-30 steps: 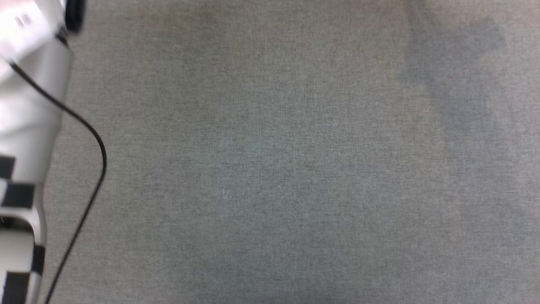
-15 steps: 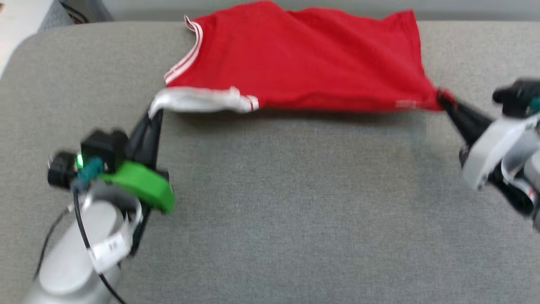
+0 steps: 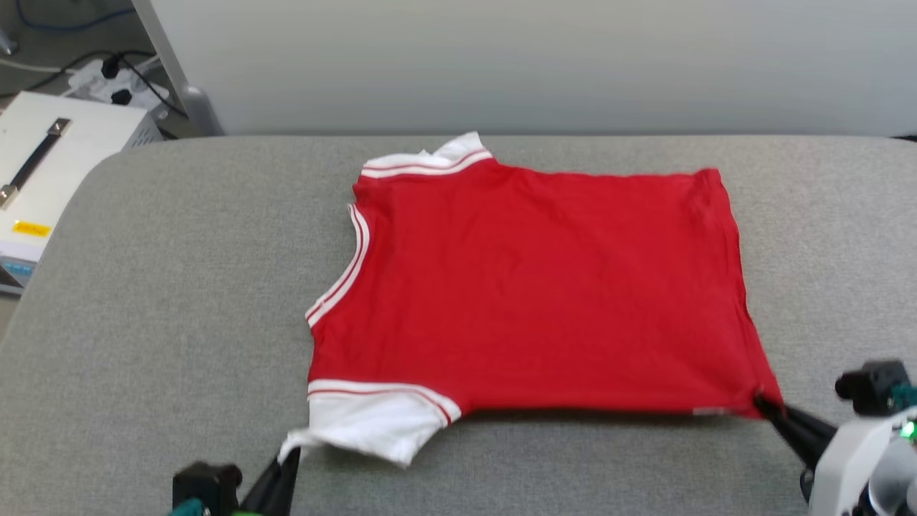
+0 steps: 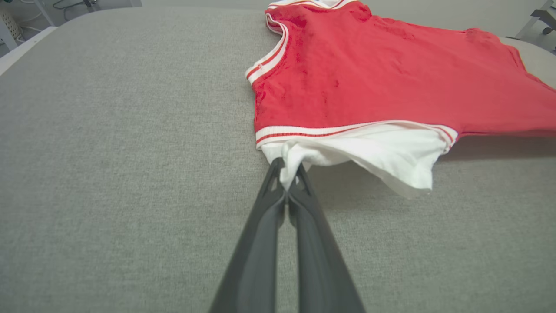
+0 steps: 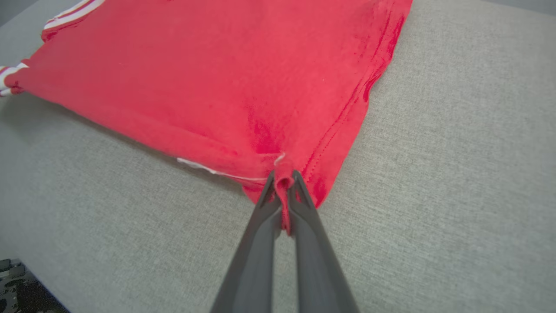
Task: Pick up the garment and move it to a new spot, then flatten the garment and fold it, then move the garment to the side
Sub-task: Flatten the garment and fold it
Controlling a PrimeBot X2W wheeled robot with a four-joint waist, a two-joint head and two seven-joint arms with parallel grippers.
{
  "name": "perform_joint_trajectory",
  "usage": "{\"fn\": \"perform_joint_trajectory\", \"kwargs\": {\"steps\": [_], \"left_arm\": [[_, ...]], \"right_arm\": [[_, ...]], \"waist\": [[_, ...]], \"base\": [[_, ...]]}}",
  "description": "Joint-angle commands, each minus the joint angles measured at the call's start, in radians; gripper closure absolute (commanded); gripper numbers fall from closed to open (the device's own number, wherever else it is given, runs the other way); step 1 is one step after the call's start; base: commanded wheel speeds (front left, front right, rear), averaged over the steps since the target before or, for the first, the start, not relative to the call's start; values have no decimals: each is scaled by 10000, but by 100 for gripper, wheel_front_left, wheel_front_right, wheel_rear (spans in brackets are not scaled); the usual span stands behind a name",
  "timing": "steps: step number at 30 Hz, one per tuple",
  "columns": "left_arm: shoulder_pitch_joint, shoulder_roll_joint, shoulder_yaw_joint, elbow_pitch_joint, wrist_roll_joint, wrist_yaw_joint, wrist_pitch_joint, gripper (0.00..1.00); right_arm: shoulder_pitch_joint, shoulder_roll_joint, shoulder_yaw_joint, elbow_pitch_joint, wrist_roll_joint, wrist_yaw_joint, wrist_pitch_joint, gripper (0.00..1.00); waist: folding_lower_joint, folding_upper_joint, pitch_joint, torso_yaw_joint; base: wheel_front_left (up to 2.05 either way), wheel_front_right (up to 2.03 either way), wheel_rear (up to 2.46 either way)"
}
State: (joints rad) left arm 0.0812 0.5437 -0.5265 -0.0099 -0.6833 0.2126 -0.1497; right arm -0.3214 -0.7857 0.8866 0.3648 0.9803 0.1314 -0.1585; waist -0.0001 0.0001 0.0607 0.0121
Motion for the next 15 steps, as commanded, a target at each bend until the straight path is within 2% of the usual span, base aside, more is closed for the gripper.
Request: {"fn": "perform_joint_trajectory", "kwargs": {"steps": [1,8,15], "left_arm": [[379,45,-37,-90,-161,135,98,100],[1577,208,-425,-552,-768,164,896,100],[765,197,-524,-601,-420,-90,861,100]], "right_arm": [[423,-100,-63,-153,39,-7,105,100],[2138,-414,-720,-905,32,-7,740,100],[2686,-213,-1965,-1368,-97,-7,1046,100]], "waist": [[1,-1,-378,-114],[1,-1,-559,-73],[1,-1,-218,69]], "base": [[0,0,0],[0,0,0],[0,0,0]]}}
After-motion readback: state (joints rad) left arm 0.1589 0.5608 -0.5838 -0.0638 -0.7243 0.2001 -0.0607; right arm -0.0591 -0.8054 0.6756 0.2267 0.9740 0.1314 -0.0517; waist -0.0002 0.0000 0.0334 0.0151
